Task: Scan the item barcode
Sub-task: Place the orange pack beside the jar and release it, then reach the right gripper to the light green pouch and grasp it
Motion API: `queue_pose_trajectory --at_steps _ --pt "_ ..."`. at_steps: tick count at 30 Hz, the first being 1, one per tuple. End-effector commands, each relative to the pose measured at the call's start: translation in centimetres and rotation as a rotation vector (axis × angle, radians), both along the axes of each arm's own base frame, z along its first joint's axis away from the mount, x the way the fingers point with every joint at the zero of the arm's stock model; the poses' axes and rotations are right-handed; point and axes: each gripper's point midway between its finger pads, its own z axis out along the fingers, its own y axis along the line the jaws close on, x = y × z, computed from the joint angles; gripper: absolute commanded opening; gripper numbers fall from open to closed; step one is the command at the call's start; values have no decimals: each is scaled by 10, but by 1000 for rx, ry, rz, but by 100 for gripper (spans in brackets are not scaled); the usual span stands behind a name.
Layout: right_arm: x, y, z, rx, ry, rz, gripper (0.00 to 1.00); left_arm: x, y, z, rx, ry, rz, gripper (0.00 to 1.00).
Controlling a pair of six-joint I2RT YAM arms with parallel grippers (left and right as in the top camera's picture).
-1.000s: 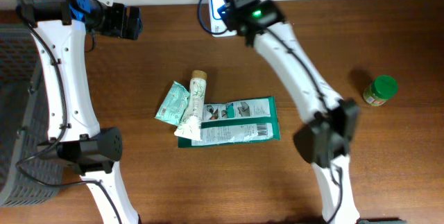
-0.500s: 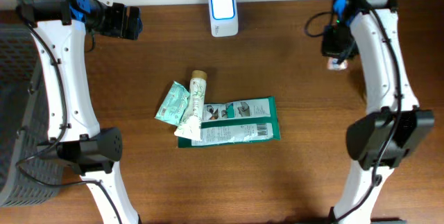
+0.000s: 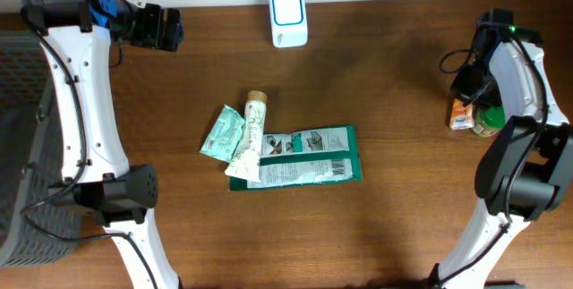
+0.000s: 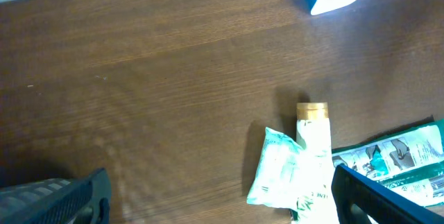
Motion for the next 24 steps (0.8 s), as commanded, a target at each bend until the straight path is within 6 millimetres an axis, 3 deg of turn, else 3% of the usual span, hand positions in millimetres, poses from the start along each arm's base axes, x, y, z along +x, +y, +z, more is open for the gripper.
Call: queue_pose_trajectory --at_steps 1,4,8,9,11,13,15,21,23,24 --pt "-1 6 -1 30 5 27 26 0 1 6 2 -19 -12 99" --pt "4 33 10 181 -7 170 27 0 1 6 2 -20 -12 99" --pt "18 91 53 413 -89 342 29 0 1 6 2 -19 -12 99" --pt "20 109 63 463 -106 369 30 0 1 6 2 -20 -12 99" --pt "24 165 73 598 -135 459 35 0 1 6 2 -19 -12 99" --pt "22 195 72 608 -114 520 49 0 1 6 2 -20 -12 99" --pt "17 230 72 613 -88 597 55 0 1 6 2 -20 -12 99" --pt "-3 326 51 631 -39 812 55 0 1 6 2 -20 -12 99" --pt "-13 375 37 643 -34 843 55 0 1 6 2 -20 -12 99" --pt "-15 390 32 648 -40 843 55 0 1 6 2 -20 -12 99"
